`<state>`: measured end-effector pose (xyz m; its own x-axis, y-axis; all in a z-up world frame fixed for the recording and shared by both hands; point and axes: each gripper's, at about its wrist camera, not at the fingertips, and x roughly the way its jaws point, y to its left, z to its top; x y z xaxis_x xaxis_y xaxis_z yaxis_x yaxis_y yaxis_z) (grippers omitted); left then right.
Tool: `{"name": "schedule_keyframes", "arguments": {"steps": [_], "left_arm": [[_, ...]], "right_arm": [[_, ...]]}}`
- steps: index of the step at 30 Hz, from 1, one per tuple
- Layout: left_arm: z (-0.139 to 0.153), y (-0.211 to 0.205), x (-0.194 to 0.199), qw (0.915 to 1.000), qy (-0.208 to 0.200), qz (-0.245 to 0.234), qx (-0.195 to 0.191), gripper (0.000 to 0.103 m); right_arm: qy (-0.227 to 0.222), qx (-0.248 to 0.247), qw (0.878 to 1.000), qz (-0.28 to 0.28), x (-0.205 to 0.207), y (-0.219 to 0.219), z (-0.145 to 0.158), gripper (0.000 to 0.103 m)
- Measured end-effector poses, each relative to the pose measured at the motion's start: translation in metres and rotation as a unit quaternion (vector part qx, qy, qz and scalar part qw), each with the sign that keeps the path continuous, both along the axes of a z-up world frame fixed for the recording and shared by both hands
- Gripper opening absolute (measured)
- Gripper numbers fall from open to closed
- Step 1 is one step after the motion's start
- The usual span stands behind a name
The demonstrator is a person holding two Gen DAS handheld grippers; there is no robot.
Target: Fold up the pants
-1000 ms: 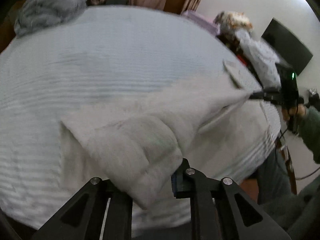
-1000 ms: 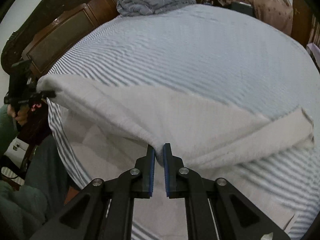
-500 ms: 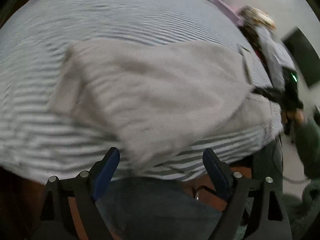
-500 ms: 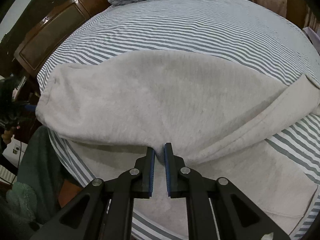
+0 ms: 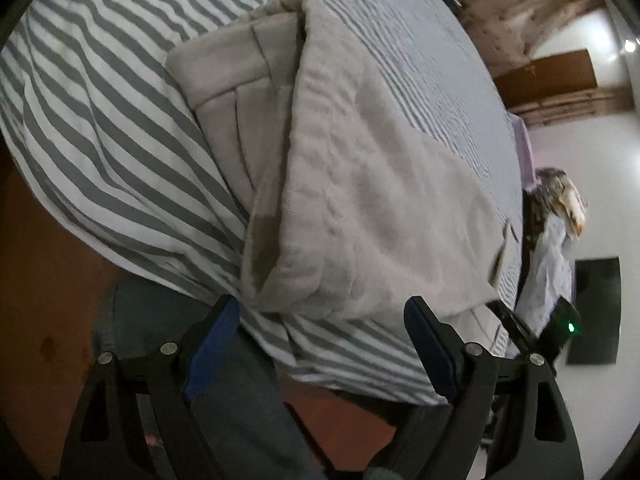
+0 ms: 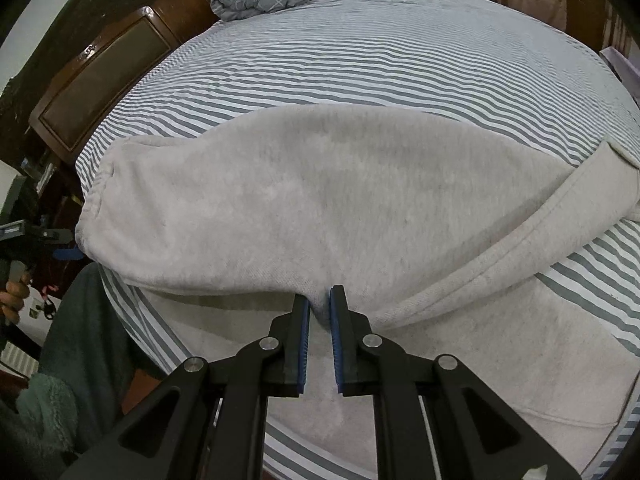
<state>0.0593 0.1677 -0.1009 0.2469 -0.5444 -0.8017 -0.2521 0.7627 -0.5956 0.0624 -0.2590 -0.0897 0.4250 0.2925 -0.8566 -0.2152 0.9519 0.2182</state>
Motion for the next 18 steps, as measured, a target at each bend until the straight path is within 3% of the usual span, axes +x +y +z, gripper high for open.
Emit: {"name": "schedule_keyframes", "arguments": {"steps": [4, 6, 12, 18], "left_arm": [[-0.008, -0.006, 0.005, 0.9995, 0.009, 0.02, 0.024, 0.08], [-0.009, -0.002, 0.006, 0.9982, 0.011, 0.041, 0.041, 0.063], [-0.004, 0.0, 0.002, 0.9963, -0.02, 0.073, 0.04, 0.047], [0.021, 0.006, 0.014, 0.9935, -0.047, 0.099, 0.031, 0.034]], "right_arm": [[-0.002, 0.001, 1.0, -0.001, -0.001, 0.0, 0.001, 0.011], [-0.003, -0.002, 1.0, 0.002, -0.001, 0.0, 0.002, 0.011], [-0.002, -0.01, 1.0, 0.006, 0.0, 0.004, 0.003, 0.011], [-0.014, -0.025, 1.0, 0.01, -0.005, 0.009, 0.01, 0.011]]}}
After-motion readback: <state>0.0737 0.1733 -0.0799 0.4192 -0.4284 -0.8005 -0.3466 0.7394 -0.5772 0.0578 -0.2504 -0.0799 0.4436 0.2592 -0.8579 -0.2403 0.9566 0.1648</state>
